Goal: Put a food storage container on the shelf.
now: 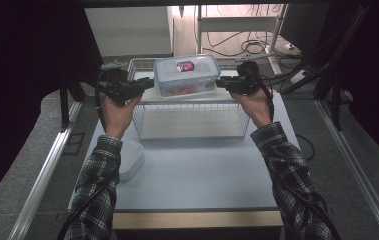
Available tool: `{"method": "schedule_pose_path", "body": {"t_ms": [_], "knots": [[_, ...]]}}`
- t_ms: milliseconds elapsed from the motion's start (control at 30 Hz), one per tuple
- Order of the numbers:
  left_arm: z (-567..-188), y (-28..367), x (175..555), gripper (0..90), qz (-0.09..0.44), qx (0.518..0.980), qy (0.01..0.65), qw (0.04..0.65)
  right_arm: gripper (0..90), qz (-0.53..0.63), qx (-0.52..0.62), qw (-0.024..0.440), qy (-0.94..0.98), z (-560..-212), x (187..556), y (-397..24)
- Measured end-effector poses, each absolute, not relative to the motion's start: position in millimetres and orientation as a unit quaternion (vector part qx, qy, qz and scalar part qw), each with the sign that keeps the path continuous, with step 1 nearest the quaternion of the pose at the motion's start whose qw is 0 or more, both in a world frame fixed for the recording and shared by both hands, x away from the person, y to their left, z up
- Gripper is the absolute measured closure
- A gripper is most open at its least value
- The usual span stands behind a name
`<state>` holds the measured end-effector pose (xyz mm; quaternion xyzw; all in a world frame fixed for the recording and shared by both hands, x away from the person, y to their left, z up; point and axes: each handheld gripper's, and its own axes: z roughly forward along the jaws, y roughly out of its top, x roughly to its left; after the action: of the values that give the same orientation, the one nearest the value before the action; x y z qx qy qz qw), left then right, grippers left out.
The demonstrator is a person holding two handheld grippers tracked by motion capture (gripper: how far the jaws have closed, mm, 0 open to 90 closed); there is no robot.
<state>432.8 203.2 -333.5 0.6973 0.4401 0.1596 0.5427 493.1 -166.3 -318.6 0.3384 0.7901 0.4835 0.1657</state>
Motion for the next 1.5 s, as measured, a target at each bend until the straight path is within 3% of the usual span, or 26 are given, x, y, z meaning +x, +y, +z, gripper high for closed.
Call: {"method": "schedule_pose_path", "body": {"t_ms": [133, 233, 267, 300, 367, 433, 667, 967, 1233, 1500], "knots": [[-334, 198, 433, 50.3, 0.156, 0.699, 0.421, 0.557, 50.1, 0.509, 0.332, 0.133, 0.783, -318, 497, -171], [-335, 192, 437, 45.8, 0.157, 0.707, 0.419, 0.547, 43.2, 0.509, 0.319, 0.132, 0.788, -317, 498, -167], [-335, 191, 438, 48.6, 0.158, 0.707, 0.422, 0.545, 43.2, 0.507, 0.317, 0.138, 0.790, -317, 498, -165], [-334, 191, 438, 54.6, 0.165, 0.706, 0.424, 0.543, 44.9, 0.507, 0.318, 0.135, 0.790, -316, 498, -163], [-334, 194, 438, 58.1, 0.157, 0.698, 0.425, 0.555, 47.8, 0.500, 0.320, 0.147, 0.791, -315, 498, -161], [-332, 203, 435, 71.6, 0.155, 0.683, 0.428, 0.571, 53.2, 0.499, 0.317, 0.148, 0.793, -314, 498, -163], [-330, 210, 443, 83.6, 0.179, 0.667, 0.478, 0.543, 78.2, 0.534, 0.348, 0.144, 0.757, -305, 503, -174], [-321, 198, 448, 85.9, 0.198, 0.668, 0.463, 0.548, 89.1, 0.500, 0.332, 0.180, 0.780, -295, 510, -144], [-319, 197, 450, 82.4, 0.179, 0.684, 0.460, 0.537, 89.7, 0.490, 0.320, 0.161, 0.795, -291, 498, -142], [-320, 198, 449, 84.8, 0.174, 0.692, 0.462, 0.527, 89.6, 0.489, 0.312, 0.153, 0.800, -290, 488, -146]]}}
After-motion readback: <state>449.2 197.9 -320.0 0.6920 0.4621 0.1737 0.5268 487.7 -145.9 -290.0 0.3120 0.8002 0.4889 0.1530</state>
